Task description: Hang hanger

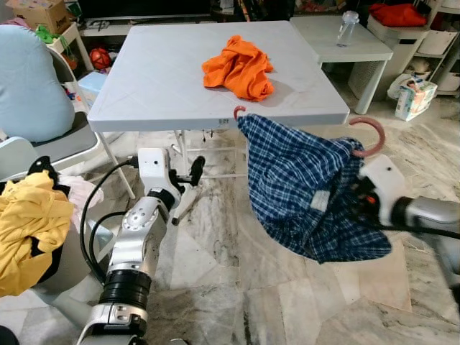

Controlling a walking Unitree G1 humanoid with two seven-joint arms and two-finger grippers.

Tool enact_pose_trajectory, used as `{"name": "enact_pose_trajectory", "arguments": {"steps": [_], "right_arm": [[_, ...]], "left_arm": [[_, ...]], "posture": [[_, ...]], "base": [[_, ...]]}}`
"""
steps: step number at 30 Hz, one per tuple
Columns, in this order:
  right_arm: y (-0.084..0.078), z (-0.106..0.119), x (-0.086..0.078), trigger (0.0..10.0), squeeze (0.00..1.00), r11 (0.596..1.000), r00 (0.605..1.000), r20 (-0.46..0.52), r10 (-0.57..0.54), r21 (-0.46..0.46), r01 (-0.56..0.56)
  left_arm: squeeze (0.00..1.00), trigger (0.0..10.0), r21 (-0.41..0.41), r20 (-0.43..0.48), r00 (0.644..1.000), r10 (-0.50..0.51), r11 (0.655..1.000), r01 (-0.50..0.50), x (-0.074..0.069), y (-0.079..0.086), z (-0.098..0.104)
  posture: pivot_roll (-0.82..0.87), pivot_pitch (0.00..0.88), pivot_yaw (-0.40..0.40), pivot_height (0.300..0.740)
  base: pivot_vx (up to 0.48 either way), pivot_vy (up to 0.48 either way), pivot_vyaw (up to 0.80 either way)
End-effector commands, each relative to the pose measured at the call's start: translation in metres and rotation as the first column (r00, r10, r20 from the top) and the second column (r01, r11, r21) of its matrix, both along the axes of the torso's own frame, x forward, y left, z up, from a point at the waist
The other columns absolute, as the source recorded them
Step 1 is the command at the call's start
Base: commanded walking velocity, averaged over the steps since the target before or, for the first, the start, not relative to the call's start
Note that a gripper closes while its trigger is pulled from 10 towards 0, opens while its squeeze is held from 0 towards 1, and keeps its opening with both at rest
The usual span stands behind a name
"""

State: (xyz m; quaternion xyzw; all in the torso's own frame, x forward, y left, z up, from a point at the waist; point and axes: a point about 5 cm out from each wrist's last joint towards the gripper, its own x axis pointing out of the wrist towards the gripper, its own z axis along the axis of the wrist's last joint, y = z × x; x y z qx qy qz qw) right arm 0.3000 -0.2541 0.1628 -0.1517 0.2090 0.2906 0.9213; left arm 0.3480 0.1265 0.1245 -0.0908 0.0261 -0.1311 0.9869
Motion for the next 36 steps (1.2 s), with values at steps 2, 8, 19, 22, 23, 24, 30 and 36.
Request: {"name": "enact_pose_trajectory", "arguments": {"steps": [2,8,19,22,23,24,30,36], "right_arm": [[0.002,0.006,-0.002,10.0,0.00,0.999,1.000,0.005,0.030,0.024,-0.031],[0.020,-0.005,-0.010,10.0,0.00,0.995,0.995,-0.027,0.097,0.040,-0.096],[0.038,-0.010,-0.028,10.0,0.00,0.966,0.966,-0.089,0.242,0.120,-0.230],[0.038,-0.010,-0.032,10.0,0.00,0.961,0.960,-0.102,0.260,0.125,-0.247],[0.038,-0.010,-0.032,10.0,0.00,0.960,0.960,-0.103,0.262,0.126,-0.248],[0.038,-0.010,-0.033,10.0,0.00,0.961,0.960,-0.106,0.259,0.128,-0.246],[0.044,-0.016,-0.034,10.0,0.00,0.962,0.959,-0.118,0.258,0.125,-0.244],[0.051,-0.017,-0.032,10.0,0.00,0.957,0.956,-0.114,0.272,0.133,-0.256]], "left_arm": [[0.00,10.0,-0.014,0.019,0.999,-0.039,0.999,0.039,0.004,-0.009,0.005],[0.00,10.0,-0.131,0.051,0.988,-0.144,0.980,0.149,0.005,-0.033,0.016],[0.00,10.0,-0.165,-0.001,0.985,-0.175,0.971,0.172,0.004,-0.033,0.004],[0.00,10.0,-0.171,0.002,0.984,-0.180,0.969,0.177,0.004,-0.034,0.004],[0.00,10.0,-0.176,0.002,0.983,-0.182,0.968,0.179,0.004,-0.035,0.005],[0.00,10.0,-0.181,0.005,0.982,-0.186,0.966,0.184,0.004,-0.036,0.005],[0.00,4.8,-0.223,0.044,0.968,-0.248,0.942,0.251,0.002,-0.050,0.011],[0.00,0.0,-0.223,0.035,0.957,-0.288,0.931,0.288,-0.003,-0.058,0.005]], "posture": [[0.00,0.064,-0.013,0.740],[0.00,0.064,-0.013,0.740],[0.01,0.058,-0.008,0.740],[0.00,0.058,-0.008,0.740],[0.00,0.058,-0.007,0.740],[0.00,0.058,-0.007,0.740],[0.00,0.058,-0.006,0.740],[0.01,0.059,-0.006,0.740]], "base": [[0.000,0.000,0.00],[0.000,0.000,0.00],[0.000,0.000,0.00],[0.000,0.000,0.00],[0.000,0.000,0.00],[0.000,0.000,0.00],[0.000,0.000,0.00],[0.000,0.000,0.00]]}}
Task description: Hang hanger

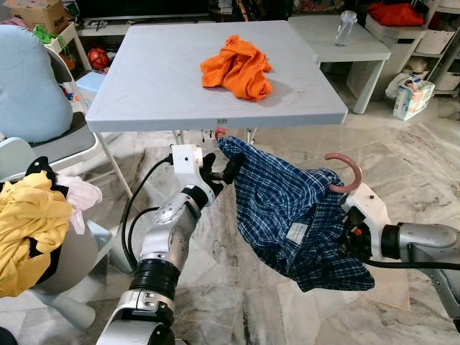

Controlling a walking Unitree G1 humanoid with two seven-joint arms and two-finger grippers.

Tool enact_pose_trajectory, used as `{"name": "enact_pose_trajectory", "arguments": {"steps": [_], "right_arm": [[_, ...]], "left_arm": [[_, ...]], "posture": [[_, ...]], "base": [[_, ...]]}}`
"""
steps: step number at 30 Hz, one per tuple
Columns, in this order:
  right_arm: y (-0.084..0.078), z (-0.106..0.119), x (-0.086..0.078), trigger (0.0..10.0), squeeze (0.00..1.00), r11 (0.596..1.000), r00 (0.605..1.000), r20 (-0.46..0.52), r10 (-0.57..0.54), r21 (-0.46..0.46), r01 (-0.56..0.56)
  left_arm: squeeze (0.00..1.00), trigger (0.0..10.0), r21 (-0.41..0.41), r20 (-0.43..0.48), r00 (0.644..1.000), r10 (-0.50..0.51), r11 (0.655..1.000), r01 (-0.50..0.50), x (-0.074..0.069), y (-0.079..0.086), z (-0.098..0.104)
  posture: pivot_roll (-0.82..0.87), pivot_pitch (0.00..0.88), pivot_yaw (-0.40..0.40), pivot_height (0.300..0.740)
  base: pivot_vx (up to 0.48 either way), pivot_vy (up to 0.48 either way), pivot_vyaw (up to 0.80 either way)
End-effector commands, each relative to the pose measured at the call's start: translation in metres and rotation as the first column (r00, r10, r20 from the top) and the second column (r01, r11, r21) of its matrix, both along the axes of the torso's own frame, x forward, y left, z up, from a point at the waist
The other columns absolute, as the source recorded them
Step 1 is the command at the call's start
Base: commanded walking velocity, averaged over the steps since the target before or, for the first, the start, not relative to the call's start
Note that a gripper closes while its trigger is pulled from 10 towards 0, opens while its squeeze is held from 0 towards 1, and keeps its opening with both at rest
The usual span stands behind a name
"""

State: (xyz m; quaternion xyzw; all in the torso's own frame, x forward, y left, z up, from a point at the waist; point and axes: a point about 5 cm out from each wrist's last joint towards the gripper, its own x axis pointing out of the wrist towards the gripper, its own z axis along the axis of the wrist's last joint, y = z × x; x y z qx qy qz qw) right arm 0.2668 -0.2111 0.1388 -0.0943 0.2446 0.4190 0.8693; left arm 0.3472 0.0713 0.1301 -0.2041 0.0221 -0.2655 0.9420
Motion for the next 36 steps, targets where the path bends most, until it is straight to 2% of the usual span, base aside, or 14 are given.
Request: {"name": "enact_pose_trajectory", "arguments": {"steps": [1,9,14,17,23,36], "right_arm": [[0.008,0.008,0.001,10.0,0.00,0.999,0.999,0.031,0.034,-0.001,-0.034],[0.013,0.011,0.001,10.0,0.00,0.999,0.998,0.037,0.051,0.007,-0.051],[0.020,0.012,-0.005,10.0,0.00,0.994,0.994,0.023,0.105,0.029,-0.106],[0.016,0.008,-0.003,10.0,0.00,0.998,0.998,0.024,0.063,0.004,-0.064],[0.020,0.008,-0.004,10.0,0.00,0.997,0.997,0.021,0.077,0.018,-0.077],[0.017,0.005,-0.002,10.0,0.00,0.998,0.998,0.018,0.058,0.003,-0.058]], "left_arm": [[0.00,0.0,0.012,0.005,1.000,-0.022,1.000,0.022,-0.002,-0.003,0.000],[0.00,0.0,0.003,-0.022,0.999,-0.025,1.000,0.026,-0.002,-0.003,-0.006],[0.00,0.0,0.003,-0.032,0.999,-0.032,0.999,0.032,-0.003,-0.004,-0.008],[0.00,0.0,-0.001,-0.035,0.999,-0.041,0.999,0.041,-0.004,-0.005,-0.009],[0.00,0.0,-0.004,-0.036,0.998,-0.048,0.999,0.048,-0.005,-0.007,-0.009],[0.00,0.0,-0.012,-0.031,0.998,-0.048,0.999,0.048,-0.004,-0.008,-0.008]], "posture": [[0.01,0.059,-0.006,0.740],[0.01,0.058,-0.009,0.740],[0.00,0.057,-0.009,0.740],[0.00,0.055,-0.009,0.740],[0.00,0.054,-0.007,0.740],[0.00,0.051,-0.011,0.740]], "base": [[0.000,0.000,0.00],[0.000,0.000,0.00],[0.000,0.000,0.00],[0.000,0.000,0.00],[0.000,0.000,0.00],[0.000,0.000,0.00]]}}
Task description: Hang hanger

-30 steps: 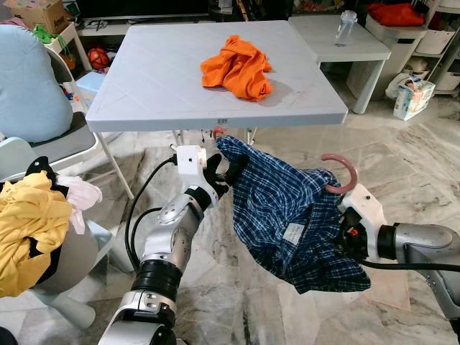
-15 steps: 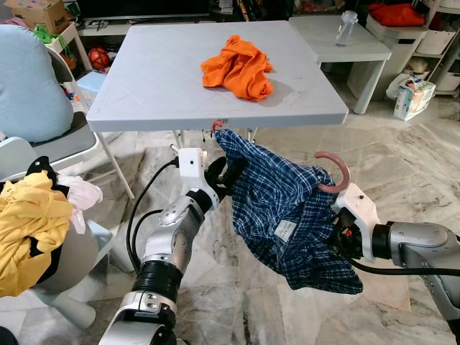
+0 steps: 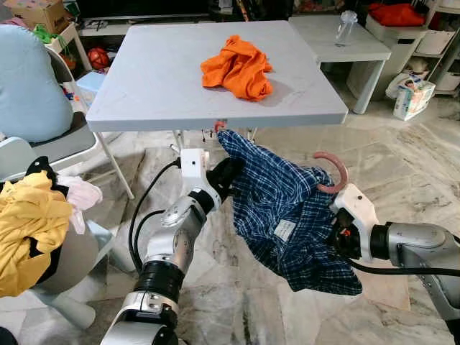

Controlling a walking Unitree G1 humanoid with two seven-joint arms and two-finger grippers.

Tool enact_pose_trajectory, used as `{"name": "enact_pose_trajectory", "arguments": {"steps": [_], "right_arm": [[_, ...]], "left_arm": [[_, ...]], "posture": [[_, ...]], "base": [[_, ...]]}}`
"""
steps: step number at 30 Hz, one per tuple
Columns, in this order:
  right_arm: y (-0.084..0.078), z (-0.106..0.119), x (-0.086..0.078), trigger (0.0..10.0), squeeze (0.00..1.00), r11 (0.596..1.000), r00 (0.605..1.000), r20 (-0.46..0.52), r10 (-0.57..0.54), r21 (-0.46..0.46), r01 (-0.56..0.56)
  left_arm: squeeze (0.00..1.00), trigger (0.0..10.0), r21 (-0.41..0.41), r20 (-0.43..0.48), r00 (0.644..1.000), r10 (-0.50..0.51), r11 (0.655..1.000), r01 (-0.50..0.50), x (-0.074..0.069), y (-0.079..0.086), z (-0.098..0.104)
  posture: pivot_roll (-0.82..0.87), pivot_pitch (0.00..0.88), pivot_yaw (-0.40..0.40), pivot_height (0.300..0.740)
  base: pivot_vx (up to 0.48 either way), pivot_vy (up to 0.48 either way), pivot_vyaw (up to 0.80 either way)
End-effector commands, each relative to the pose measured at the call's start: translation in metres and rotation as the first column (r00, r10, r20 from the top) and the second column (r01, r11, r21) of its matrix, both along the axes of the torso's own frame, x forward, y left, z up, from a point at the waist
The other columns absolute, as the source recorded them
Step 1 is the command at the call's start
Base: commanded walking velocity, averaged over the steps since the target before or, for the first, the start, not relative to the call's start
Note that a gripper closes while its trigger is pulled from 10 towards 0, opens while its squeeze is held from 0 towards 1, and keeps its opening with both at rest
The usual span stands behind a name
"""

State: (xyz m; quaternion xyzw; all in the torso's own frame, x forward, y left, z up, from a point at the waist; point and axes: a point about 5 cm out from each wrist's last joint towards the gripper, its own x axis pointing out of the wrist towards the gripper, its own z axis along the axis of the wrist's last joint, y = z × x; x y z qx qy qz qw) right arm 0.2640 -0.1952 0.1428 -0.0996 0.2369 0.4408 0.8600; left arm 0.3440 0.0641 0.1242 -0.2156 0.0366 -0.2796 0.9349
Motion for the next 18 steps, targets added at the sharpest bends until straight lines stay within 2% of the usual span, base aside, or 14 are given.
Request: {"name": "enact_pose_trajectory", "arguments": {"steps": [1,6,8,10,13,16,18], "right_arm": [[0.001,0.001,0.001,10.0,0.00,1.000,1.000,0.009,0.007,-0.004,-0.007],[0.000,0.000,0.002,10.0,0.00,1.000,1.000,0.013,0.000,-0.014,0.001],[-0.003,-0.003,0.007,10.0,0.00,0.998,0.999,0.027,-0.038,-0.051,0.040],[-0.004,-0.009,0.015,10.0,0.00,0.991,0.995,0.055,-0.085,-0.101,0.091],[-0.001,-0.014,0.023,10.0,0.00,0.984,0.990,0.070,-0.125,-0.121,0.133],[0.003,-0.023,0.023,10.0,0.00,0.979,0.991,0.081,-0.104,-0.167,0.116],[0.003,-0.025,0.023,10.0,0.00,0.977,0.992,0.083,-0.097,-0.180,0.111]], "left_arm": [[0.00,0.0,0.007,-0.003,1.000,-0.012,1.000,0.012,-0.001,0.000,-0.002],[0.00,0.0,0.006,-0.001,1.000,-0.011,1.000,0.011,-0.001,0.000,-0.002],[0.00,0.0,0.003,0.015,1.000,-0.017,1.000,0.017,-0.001,-0.003,0.004],[0.00,0.0,-0.012,0.052,0.998,-0.033,0.999,0.034,-0.003,-0.010,0.015],[0.00,0.0,-0.039,0.093,0.994,-0.053,0.998,0.057,-0.008,-0.019,0.027],[0.00,0.0,-0.057,0.148,0.986,-0.074,0.995,0.083,-0.013,-0.028,0.043],[0.00,0.0,-0.063,0.152,0.986,-0.075,0.994,0.085,-0.013,-0.028,0.045]], "posture": [[0.00,0.051,-0.011,0.740],[0.00,0.050,-0.011,0.740],[0.00,0.050,-0.011,0.740],[0.00,0.052,-0.012,0.740],[0.01,0.052,-0.013,0.740],[0.02,0.051,-0.017,0.740],[0.02,0.051,-0.017,0.740]], "base": [[0.000,0.000,0.00],[0.000,0.000,0.00],[0.000,0.000,0.00],[0.000,0.000,0.00],[0.000,0.000,0.00],[0.000,0.000,0.00],[0.000,0.000,0.00]]}}
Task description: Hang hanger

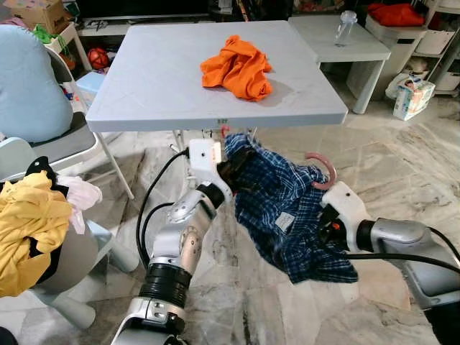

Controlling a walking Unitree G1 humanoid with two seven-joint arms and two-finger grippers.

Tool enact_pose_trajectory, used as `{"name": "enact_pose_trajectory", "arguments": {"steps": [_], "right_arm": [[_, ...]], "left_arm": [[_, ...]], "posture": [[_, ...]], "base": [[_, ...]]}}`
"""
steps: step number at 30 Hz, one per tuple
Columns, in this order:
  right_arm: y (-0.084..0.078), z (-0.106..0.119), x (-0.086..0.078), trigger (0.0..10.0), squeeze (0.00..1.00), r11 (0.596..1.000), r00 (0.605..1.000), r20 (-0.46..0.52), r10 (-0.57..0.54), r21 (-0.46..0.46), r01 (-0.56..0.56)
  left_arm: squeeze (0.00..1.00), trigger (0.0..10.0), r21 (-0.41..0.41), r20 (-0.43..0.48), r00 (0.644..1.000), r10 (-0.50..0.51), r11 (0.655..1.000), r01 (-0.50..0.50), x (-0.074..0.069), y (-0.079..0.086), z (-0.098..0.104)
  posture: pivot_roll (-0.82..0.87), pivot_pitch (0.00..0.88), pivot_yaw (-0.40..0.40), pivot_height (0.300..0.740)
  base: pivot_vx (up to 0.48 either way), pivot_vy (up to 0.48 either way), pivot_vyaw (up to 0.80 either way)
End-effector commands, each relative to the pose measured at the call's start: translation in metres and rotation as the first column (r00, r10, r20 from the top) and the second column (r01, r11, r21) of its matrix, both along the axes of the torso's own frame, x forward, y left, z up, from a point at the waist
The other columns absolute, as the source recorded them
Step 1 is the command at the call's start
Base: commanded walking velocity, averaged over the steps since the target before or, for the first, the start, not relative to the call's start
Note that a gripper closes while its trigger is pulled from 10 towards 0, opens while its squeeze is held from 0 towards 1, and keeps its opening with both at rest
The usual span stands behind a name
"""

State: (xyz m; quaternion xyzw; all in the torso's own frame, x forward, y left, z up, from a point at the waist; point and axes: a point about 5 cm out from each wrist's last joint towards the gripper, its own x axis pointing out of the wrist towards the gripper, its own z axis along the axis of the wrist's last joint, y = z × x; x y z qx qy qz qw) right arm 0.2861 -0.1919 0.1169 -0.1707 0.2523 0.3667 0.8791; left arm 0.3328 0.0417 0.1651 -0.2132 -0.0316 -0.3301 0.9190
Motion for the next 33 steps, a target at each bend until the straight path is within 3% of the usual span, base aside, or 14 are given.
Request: {"name": "enact_pose_trajectory", "arguments": {"steps": [1,4,6,14,17,20,26,32,33], "right_arm": [[-0.002,-0.004,0.000,10.0,0.00,0.999,1.000,0.008,0.011,-0.036,-0.010],[-0.008,-0.009,-0.001,10.0,0.00,0.997,1.000,0.008,0.003,-0.075,-0.002],[-0.018,-0.019,-0.007,10.0,0.00,0.985,1.000,0.002,0.031,-0.171,-0.031],[-0.037,-0.039,-0.027,10.0,0.00,0.908,0.990,-0.040,0.135,-0.394,-0.140],[-0.030,-0.037,-0.029,10.0,0.00,0.903,0.983,-0.035,0.181,-0.390,-0.181],[-0.020,-0.034,-0.023,10.0,0.00,0.876,0.967,0.022,0.255,-0.428,-0.222],[-0.001,-0.021,-0.010,10.0,0.00,0.871,0.945,0.111,0.308,-0.432,-0.233],[0.013,-0.027,-0.010,10.0,0.00,0.827,0.914,0.094,0.395,-0.470,-0.309],[0.016,-0.032,-0.014,10.0,0.00,0.813,0.904,0.067,0.422,-0.469,-0.345]], "left_arm": [[0.00,0.0,-0.025,0.007,1.000,-0.003,1.000,0.004,-0.002,-0.005,0.007],[0.00,0.0,-0.033,0.016,1.000,0.011,0.999,-0.010,-0.002,-0.001,0.013],[0.00,0.0,-0.045,0.048,0.998,0.048,0.998,-0.046,0.002,0.005,0.025],[0.00,0.0,-0.029,0.121,0.990,0.077,0.997,-0.074,0.013,0.019,0.050],[0.00,0.0,0.035,0.145,0.989,0.036,0.999,-0.041,0.012,0.017,0.047],[0.00,0.0,0.130,0.141,0.987,-0.081,0.990,0.063,0.000,0.003,0.035],[0.00,0.0,0.283,0.116,0.959,-0.258,0.934,0.217,-0.024,-0.020,0.008],[0.00,0.1,0.325,0.105,0.930,-0.353,0.896,0.304,-0.038,-0.032,0.000],[0.00,0.6,0.337,0.122,0.927,-0.356,0.893,0.298,-0.037,-0.032,0.003]], "posture": [[0.02,0.051,-0.017,0.740],[0.02,0.050,-0.019,0.740],[0.02,0.052,-0.018,0.740],[0.02,0.051,-0.013,0.740],[0.02,0.051,-0.013,0.740],[0.02,0.050,-0.011,0.740],[0.02,0.047,-0.012,0.740],[0.02,0.042,-0.013,0.740],[0.02,0.040,-0.015,0.740]], "base": [[0.000,0.000,0.00],[0.000,0.000,0.00],[0.000,0.000,0.00],[0.000,0.000,0.00],[0.000,0.000,0.00],[0.000,0.000,0.00],[0.000,0.000,0.00],[0.000,0.000,0.00],[0.000,0.000,0.00]]}}
